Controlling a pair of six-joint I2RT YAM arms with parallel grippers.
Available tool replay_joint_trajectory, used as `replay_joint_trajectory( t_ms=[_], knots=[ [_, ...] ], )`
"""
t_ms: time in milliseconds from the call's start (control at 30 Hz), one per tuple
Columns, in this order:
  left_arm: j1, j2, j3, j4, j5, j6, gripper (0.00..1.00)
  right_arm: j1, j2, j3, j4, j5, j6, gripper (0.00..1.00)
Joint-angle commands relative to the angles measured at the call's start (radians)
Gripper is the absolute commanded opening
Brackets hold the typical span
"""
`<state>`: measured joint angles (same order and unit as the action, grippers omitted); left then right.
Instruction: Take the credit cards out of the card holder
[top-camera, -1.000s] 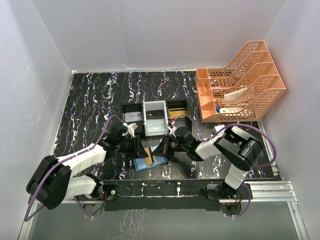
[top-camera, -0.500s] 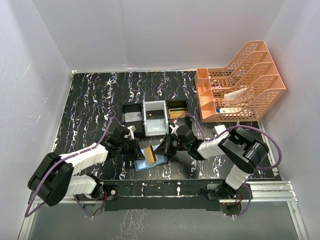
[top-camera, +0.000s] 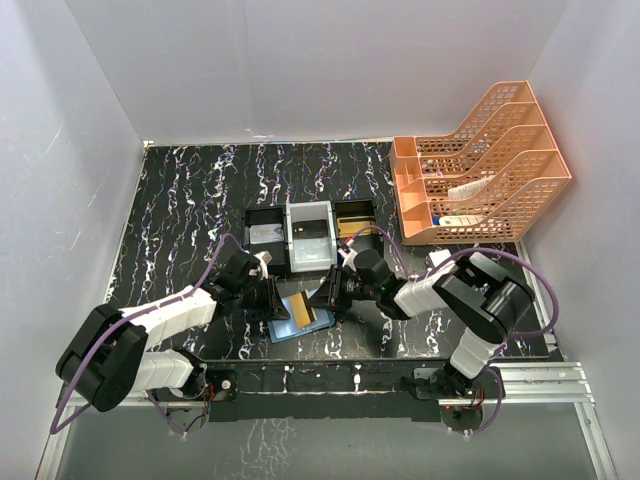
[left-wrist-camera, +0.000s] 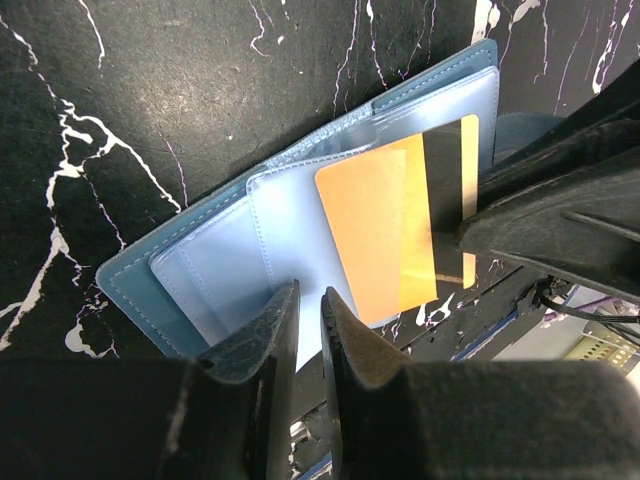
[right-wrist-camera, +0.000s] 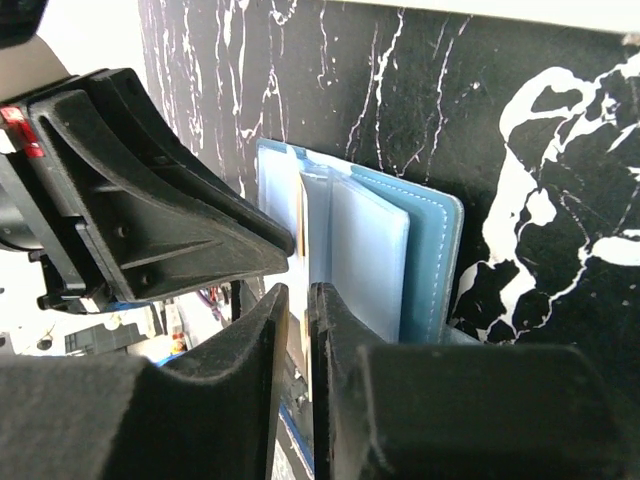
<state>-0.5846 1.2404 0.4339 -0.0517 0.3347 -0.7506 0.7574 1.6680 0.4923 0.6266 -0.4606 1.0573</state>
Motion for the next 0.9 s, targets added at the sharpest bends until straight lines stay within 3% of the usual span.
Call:
replay_joint_trajectory(
  t_ms=[0,233,433,567,867],
  knots=[
    [-0.001,0.022,-0.001,-0.047,-0.031,0.033,0.15,-0.003,0.038,-0.001,0.119,-0.045,0.018,0.16],
    [-0.002,0.023,-0.001,-0.049,-0.031,0.035,0.15,0.005,0.067,0.025,0.121,-0.046,0.023,0.20],
    [-0.002,0.009,0.012,-0.068,-0.046,0.042,0.15,0.007,0.052,0.006,0.100,-0.010,0.019,0.04],
    [-0.001,-0.034,0.018,-0.087,-0.063,0.042,0.16,0.006,-0.004,-0.002,0.009,0.051,-0.013,0.00],
    [-0.001,-0.091,0.061,-0.051,-0.002,0.044,0.30,0.008,-0.037,-0.035,0.021,0.062,0.007,0.00]
  ],
)
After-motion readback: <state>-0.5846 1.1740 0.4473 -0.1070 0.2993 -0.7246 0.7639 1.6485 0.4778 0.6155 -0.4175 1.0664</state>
